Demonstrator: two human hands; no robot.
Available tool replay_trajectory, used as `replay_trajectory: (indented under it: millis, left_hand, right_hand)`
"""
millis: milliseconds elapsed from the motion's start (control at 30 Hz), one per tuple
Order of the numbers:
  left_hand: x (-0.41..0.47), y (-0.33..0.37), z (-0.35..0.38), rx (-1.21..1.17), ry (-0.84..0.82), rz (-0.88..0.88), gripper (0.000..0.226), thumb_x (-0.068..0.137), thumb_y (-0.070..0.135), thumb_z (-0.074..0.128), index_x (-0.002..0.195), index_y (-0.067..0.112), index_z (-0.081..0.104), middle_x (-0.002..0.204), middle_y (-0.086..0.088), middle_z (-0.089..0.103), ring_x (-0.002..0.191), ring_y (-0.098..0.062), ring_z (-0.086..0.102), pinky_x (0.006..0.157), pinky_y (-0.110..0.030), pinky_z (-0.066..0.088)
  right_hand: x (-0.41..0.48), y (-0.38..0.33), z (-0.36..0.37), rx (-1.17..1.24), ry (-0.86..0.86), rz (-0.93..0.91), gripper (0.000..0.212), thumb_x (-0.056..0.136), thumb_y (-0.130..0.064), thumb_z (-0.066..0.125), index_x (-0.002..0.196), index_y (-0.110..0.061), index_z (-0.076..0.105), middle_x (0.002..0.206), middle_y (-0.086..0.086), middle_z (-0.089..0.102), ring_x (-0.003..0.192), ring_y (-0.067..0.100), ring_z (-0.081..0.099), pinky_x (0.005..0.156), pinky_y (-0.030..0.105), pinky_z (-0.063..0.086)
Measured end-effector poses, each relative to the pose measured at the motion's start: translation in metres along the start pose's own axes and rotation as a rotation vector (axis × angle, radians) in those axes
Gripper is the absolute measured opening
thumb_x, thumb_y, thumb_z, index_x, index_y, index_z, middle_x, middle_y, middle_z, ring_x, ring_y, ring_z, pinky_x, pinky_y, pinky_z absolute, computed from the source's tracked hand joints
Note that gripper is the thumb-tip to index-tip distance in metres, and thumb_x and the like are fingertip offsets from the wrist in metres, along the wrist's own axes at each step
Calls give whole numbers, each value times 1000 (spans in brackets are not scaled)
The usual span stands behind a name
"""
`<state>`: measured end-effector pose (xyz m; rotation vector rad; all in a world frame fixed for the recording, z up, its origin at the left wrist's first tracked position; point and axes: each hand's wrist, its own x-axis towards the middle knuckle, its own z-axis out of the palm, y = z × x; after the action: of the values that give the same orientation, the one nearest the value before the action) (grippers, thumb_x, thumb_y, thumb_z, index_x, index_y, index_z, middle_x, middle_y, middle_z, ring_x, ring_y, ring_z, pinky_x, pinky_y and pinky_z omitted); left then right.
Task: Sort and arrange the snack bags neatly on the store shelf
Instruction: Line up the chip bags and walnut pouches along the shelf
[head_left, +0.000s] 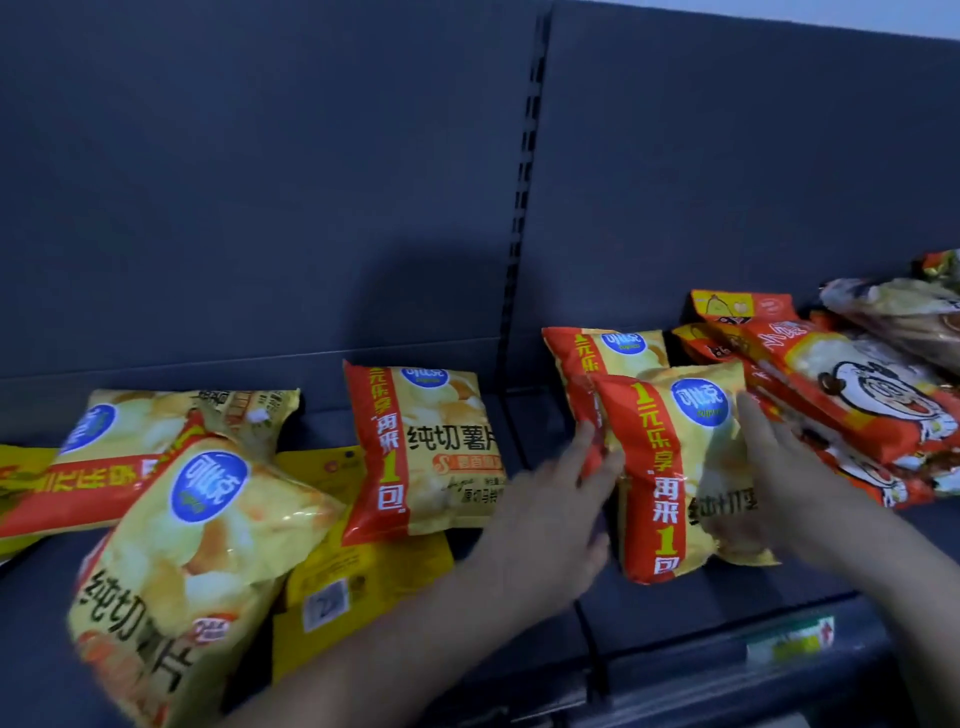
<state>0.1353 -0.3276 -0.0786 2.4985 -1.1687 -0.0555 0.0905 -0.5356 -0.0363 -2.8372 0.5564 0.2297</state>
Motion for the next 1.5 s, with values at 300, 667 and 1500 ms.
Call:
replay_trajectory:
  millis: [300, 667, 1500]
  left_hand:
    - [-51, -82, -38, -140, 25, -480, 99, 88, 34, 62, 149, 11, -12, 156, -13, -23, 145, -28, -18, 118, -37, -4]
    - [-55, -84, -28, -327, 119, -457, 90, 93, 16, 57, 150, 23, -12, 157, -8, -21, 146, -28, -4, 116, -37, 16]
    - [-70, -82, -75, 58, 258, -266, 88, 95, 33, 52, 149, 14, -15, 160, -3, -11, 146, -16, -10, 117, -26, -5]
  right_hand:
    - [10, -131, 42, 102, 56, -538, 112, 73, -37, 78, 150, -17, -1, 158, 3, 1, 145, 14, 2, 112, 14, 2]
    - [30, -147, 86, 283, 37, -517, 105, 69, -15, 82, 149, -27, 15, 149, 1, 19, 122, 8, 35, 89, 9, 29]
    - [-1, -177, 61, -72, -139, -661, 131, 65, -57, 75, 146, -20, -22, 151, -6, -31, 138, 11, -29, 112, 29, -14]
